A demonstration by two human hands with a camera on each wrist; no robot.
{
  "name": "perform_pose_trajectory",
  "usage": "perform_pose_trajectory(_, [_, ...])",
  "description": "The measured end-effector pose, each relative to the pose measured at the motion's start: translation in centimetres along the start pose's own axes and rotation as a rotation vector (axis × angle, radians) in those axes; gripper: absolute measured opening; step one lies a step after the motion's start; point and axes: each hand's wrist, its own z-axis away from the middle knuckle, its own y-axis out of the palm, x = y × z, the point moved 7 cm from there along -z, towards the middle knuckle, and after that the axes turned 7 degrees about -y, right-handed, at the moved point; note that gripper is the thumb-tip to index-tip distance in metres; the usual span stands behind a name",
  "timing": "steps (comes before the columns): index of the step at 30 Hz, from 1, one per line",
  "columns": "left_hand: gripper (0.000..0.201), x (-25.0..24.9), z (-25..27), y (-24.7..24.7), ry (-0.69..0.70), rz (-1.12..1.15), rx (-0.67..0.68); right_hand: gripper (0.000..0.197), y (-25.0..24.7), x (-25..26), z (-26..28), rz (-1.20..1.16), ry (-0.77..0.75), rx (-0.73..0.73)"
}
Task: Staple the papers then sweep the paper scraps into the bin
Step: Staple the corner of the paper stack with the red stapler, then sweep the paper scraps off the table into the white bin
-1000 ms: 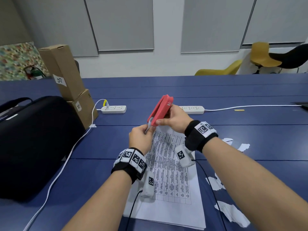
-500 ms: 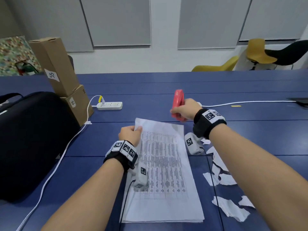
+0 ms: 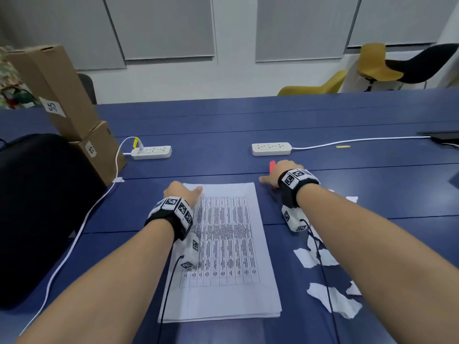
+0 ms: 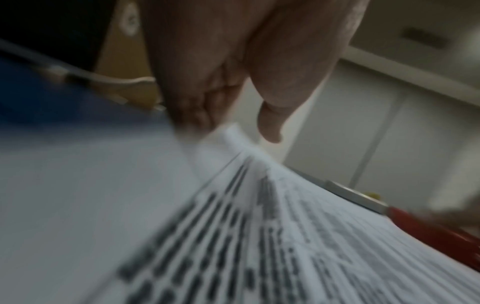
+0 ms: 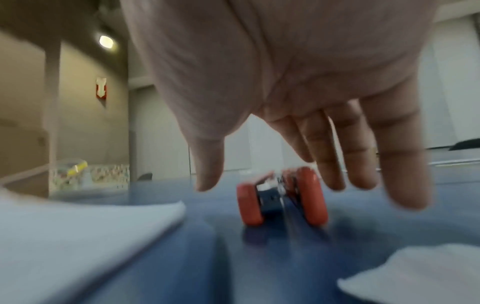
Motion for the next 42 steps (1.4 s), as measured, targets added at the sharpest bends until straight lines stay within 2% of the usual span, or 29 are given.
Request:
perform_pose_trajectory(1, [0.084, -0.5, 1.1, -0.3, 0.013, -0.029, -0.013, 0.053, -1.0, -0.2, 1.0, -0.046, 0.02, -0.04])
perform_pose_trajectory(2, [0.092, -1.2, 2.4, -0.5, 0.058, -0.058, -0.017, 0.054, -1.9, -0.5, 2.0, -0.137, 0.045, -0.076])
perform_pose_trajectory(4, [0.082, -3.2, 6.2, -0.4, 0.246, -0.122, 0.004, 0.045, -4.1, -1.4, 5.0, -0.349, 0.062, -0.153])
perform_pose_trajectory(6, [0.065, -4.7, 11.3, 1.0, 0.463, -0.166, 0.092, 0.029, -5.7, -2.2, 9.1, -0.494, 0.035, -0.237])
perform_pose_trajectory(7, [0.059, -5.1, 13.9, 2.2, 0.547, -0.205, 0.158, 0.032, -5.9, -2.5, 11.4, -0.563, 0.026, -0.234])
perform_pose_trajectory(9, [0.054, -5.0, 19.3, 5.3, 0.67, -0.357, 0.288, 0.033, -5.1, -3.3, 16.8, -0.741, -0.005, -0.238])
perform_pose_trajectory(11, [0.051, -4.3, 23.3, 8.2, 0.754, -0.529, 0.348, 0.023, -2.8, -4.3, 22.3, -0.922, -0.036, -0.229])
perform_pose_trajectory(13, [0.052, -3.7, 25.5, 10.0, 0.808, -0.626, 0.355, 0.016, 1.2, -5.4, 27.2, -1.015, -0.042, -0.145])
perform_pose_trajectory(16, [0.06, -2.5, 26.9, 11.7, 0.848, -0.698, 0.311, 0.025, 9.9, -7.2, 34.3, -1.046, 0.003, 0.14])
perform_pose_trajectory(19, [0.057, -2.4, 27.0, 12.1, 0.884, -0.739, 0.272, 0.032, 19.1, -9.9, 38.7, -0.999, 0.158, 0.368])
perform_pose_trajectory(22, [0.055, -2.7, 27.3, 12.3, 0.903, -0.77, 0.267, 0.039, 28.5, -13.5, 38.6, -1.041, 0.448, 0.412])
perform_pose_trajectory(24, [0.056, -2.7, 27.6, 12.4, 0.9, -0.789, 0.264, 0.025, 33.0, -15.0, 37.9, -1.197, 0.707, 0.331])
perform_pose_trajectory(25, [0.057, -2.8, 27.7, 12.3, 0.899, -0.796, 0.261, 0.015, 36.9, -16.7, 36.9, -1.197, 0.732, 0.322])
perform_pose_trajectory(26, [0.057, -2.7, 27.7, 12.5, 0.9, -0.81, 0.259, 0.041, 42.7, -19.6, 35.6, -1.175, 0.808, 0.311])
perform_pose_trajectory(27, [0.058, -2.9, 27.6, 12.5, 0.909, -0.819, 0.247, 0.076, 47.2, -22.1, 34.6, -1.195, 0.88, 0.332])
perform_pose_trajectory(28, [0.058, -3.0, 27.5, 12.6, 0.92, -0.824, 0.234, 0.097, 50.2, -23.6, 33.2, -1.204, 0.911, 0.304])
perform_pose_trajectory(29, [0.058, -2.9, 27.1, 13.0, 0.919, -0.831, 0.238, 0.098, 51.0, -23.8, 32.8, -1.214, 0.894, 0.293])
perform_pose_trajectory(30, [0.057, -2.9, 26.8, 13.2, 0.926, -0.829, 0.236, 0.088, 49.6, -22.5, 33.5, -1.29, 0.973, 0.262])
perform_pose_trajectory(33, [0.05, -3.0, 26.0, 14.2, 0.928, -0.862, 0.23, 0.047, 42.6, -18.5, 34.8, -1.31, 0.98, 0.214])
perform_pose_trajectory(34, [0.05, -3.0, 25.7, 14.6, 0.928, -0.868, 0.233, 0.036, 41.3, -18.4, 34.8, -1.227, 1.007, 0.211])
perform_pose_trajectory(35, [0.049, -3.1, 25.6, 14.6, 0.932, -0.863, 0.234, 0.025, 41.0, -17.9, 34.3, -1.343, 1.006, 0.231])
perform_pose_trajectory(37, [0.05, -3.1, 25.5, 14.5, 0.92, -0.842, 0.249, 0.033, 44.4, -19.2, 33.9, -1.313, 1.088, 0.248])
perform_pose_trajectory(38, [0.05, -3.1, 25.6, 14.3, 0.924, -0.836, 0.244, 0.03, 45.8, -19.9, 33.7, -1.246, 1.099, 0.257])
perform_pose_trajectory(39, [0.051, -3.2, 25.7, 13.9, 0.927, -0.83, 0.242, 0.026, 46.5, -19.9, 33.3, -1.293, 1.109, 0.296])
perform_pose_trajectory(40, [0.051, -3.1, 25.8, 13.9, 0.936, -0.833, 0.247, 0.033, 47.0, -20.7, 33.1, -1.255, 1.105, 0.29])
perform_pose_trajectory(41, [0.052, -3.1, 26.0, 13.9, 0.938, -0.836, 0.261, 0.043, 45.6, -21.0, 33.0, -1.279, 1.158, 0.285])
perform_pose_trajectory(42, [0.054, -3.0, 26.0, 14.0, 0.938, -0.826, 0.265, 0.044, 43.6, -20.1, 33.0, -1.3, 1.104, 0.259])
